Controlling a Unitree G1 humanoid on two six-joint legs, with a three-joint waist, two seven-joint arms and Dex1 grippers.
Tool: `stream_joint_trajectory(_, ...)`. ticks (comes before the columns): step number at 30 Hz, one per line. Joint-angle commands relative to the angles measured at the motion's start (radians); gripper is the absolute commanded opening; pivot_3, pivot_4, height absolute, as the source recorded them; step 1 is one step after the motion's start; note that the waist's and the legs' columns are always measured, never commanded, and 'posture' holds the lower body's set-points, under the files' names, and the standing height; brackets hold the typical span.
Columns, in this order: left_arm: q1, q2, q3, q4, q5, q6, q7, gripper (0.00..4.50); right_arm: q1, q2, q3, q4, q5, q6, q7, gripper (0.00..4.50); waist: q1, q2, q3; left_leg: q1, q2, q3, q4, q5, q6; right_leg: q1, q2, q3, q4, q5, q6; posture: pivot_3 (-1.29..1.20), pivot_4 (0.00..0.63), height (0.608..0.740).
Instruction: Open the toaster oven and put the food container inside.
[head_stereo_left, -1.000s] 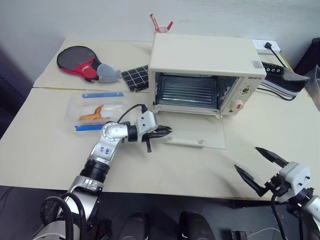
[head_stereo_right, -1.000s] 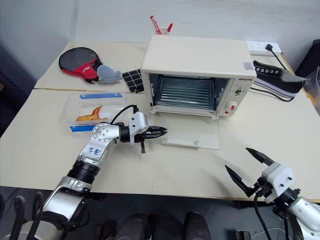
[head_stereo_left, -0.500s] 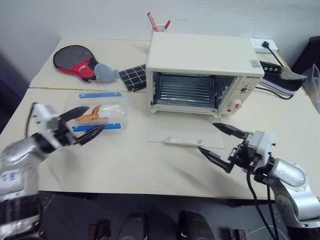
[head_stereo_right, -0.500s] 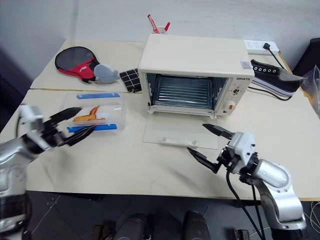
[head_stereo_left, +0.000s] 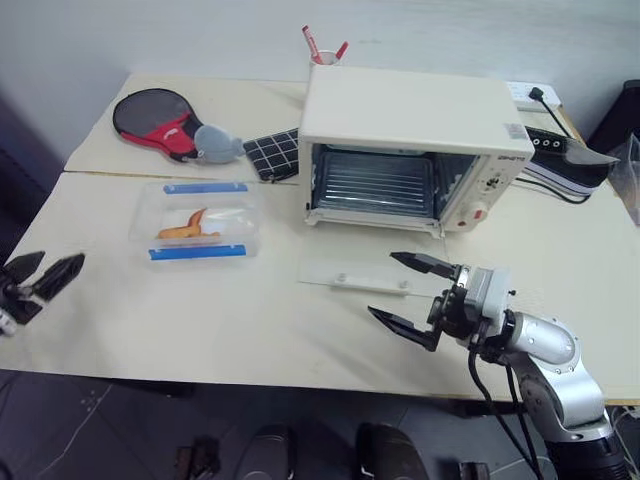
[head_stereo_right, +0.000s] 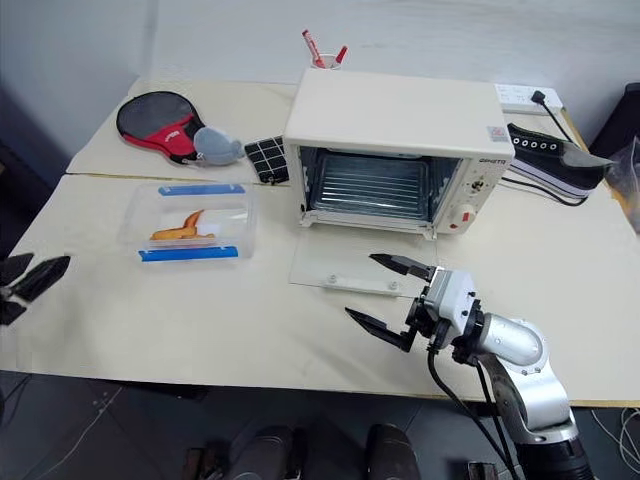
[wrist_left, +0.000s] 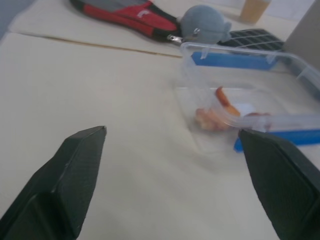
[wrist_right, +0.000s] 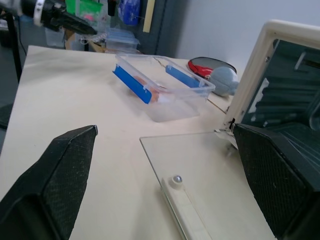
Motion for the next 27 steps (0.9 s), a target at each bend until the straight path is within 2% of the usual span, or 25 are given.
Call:
stream_joint_trajectory(1,-0.152,0.08,-0.12,0.067,-0.005,0.174,0.0,4.48,0.011,-0.007,-0.017,-0.017,-0.003,-0.028,0.004,4.5,-0.004,0.0,0.0,0.0,0.0,0.0,0.0,0.0,0.0,-0.001,0.0,0.0,0.001,0.0,0.0,0.0,0.15,0.74)
stream_joint_trajectory(3,-0.258,0.112,-0.215,0.139,0.045,0.2,-0.016,4.48,0.016,-0.007,-0.018,-0.023,-0.005,-0.03,0.002,4.5,-0.005,-0.001,0.0,0.0,0.0,0.003,0.0,0.0,0.0,-0.002,0.001,0.0,0.002,0.0,0.0,0.0,0.15,0.74)
stream_joint_trajectory(7,-0.576,0.109,-0.434,0.37,0.18,0.311,0.026,4.48,0.033,0.003,-0.011,-0.037,-0.012,-0.037,-0.011,4.5,-0.011,-0.002,0.0,0.001,-0.002,0.008,0.0,0.0,0.0,-0.003,0.003,0.0,0.0,0.0,0.0,0.0,0.15,0.74)
stream_joint_trajectory(9,-0.655,0.107,-0.545,0.451,0.281,0.272,0.025,4.48,0.041,0.005,-0.01,-0.045,-0.015,-0.04,-0.017,4.5,-0.017,-0.003,0.0,0.001,-0.002,0.01,0.0,0.0,0.0,-0.003,0.003,0.001,0.0,0.0,0.0,0.0,0.15,0.74)
stream_joint_trajectory(14,-0.795,0.08,-0.624,0.626,0.381,0.21,0.015,4.48,0.069,0.008,-0.018,-0.067,-0.024,-0.045,-0.045,4.5,-0.027,-0.005,0.001,0.001,0.0,0.014,-0.001,0.0,-0.001,-0.006,0.004,0.002,0.001,0.0,0.0,0.0,0.15,0.74)
stream_joint_trajectory(17,-0.845,0.065,-0.637,0.69,0.413,0.19,0.004,3.94,0.093,0.006,-0.023,-0.079,-0.03,-0.05,-0.059,4.5,-0.025,-0.009,0.003,0.001,0.0,0.016,0.0,0.0,-0.001,-0.007,0.004,0.003,0.001,0.0,0.0,0.0,0.15,0.74)
stream_joint_trajectory(23,-0.884,0.045,-0.633,0.753,0.45,0.155,-0.014,2.05,0.115,0.0,-0.027,-0.086,-0.042,-0.057,-0.081,4.5,-0.025,-0.011,0.003,0.001,0.0,0.016,0.0,0.0,-0.001,-0.007,0.004,0.004,0.002,0.0,0.0,0.0,0.15,0.74)
stream_joint_trajectory(27,-0.878,0.06,-0.663,0.729,0.493,0.084,-0.055,0.8,0.132,-0.011,-0.038,-0.087,-0.048,-0.063,-0.085,4.5,-0.025,-0.012,0.003,0.001,0.001,0.016,0.001,0.0,-0.001,-0.008,0.003,0.005,0.003,0.0,0.0,0.0,0.15,0.74)
